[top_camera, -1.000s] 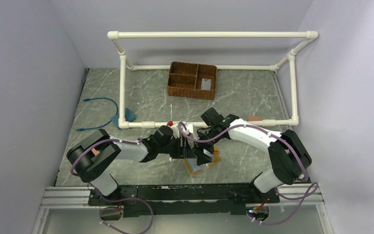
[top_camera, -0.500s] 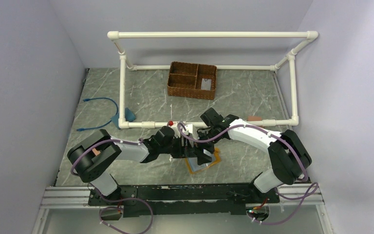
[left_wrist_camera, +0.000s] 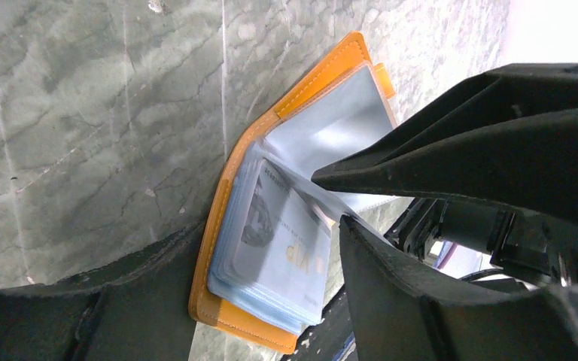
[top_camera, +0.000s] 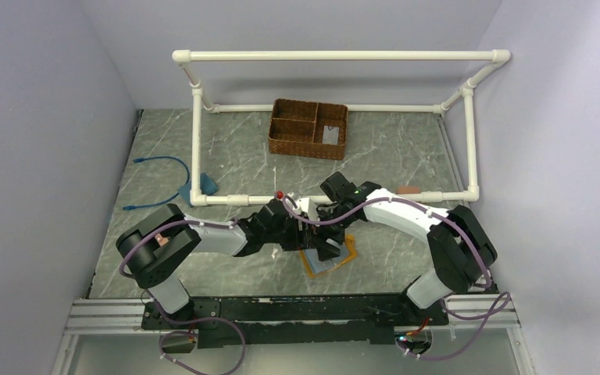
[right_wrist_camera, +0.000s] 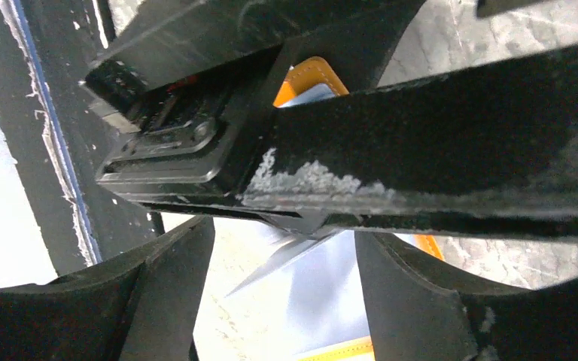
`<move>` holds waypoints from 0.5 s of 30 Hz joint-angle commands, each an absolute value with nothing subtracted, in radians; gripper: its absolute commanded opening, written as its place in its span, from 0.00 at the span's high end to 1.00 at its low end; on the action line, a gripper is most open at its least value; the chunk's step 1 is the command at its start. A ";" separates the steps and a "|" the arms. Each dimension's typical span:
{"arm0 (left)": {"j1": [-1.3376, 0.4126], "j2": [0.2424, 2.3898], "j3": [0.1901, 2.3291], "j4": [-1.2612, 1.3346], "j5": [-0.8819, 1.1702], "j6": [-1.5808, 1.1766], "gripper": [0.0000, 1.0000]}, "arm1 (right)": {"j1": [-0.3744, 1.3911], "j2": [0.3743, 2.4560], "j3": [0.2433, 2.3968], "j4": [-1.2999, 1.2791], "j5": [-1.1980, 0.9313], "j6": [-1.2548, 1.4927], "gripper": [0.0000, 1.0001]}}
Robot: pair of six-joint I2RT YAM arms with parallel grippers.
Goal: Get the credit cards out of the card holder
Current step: Remove the credit card from the card holder.
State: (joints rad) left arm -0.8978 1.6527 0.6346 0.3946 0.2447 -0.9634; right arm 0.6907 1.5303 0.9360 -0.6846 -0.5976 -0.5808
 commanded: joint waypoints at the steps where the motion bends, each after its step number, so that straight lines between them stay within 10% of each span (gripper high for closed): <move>1: -0.903 1.687 0.653 0.299 0.158 -0.995 0.32 | 0.693 1.553 0.979 -0.705 -0.560 -0.566 0.32; 15: -0.902 1.560 0.575 0.266 0.069 -0.997 0.32 | 0.639 1.611 1.012 -0.741 -0.571 -0.544 0.88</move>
State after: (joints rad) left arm -0.9020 1.6073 0.6151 0.3492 0.1551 -1.0080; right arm 0.6540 1.5940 0.9714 -0.7147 -0.5507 -0.5617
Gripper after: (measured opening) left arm 0.675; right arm 0.214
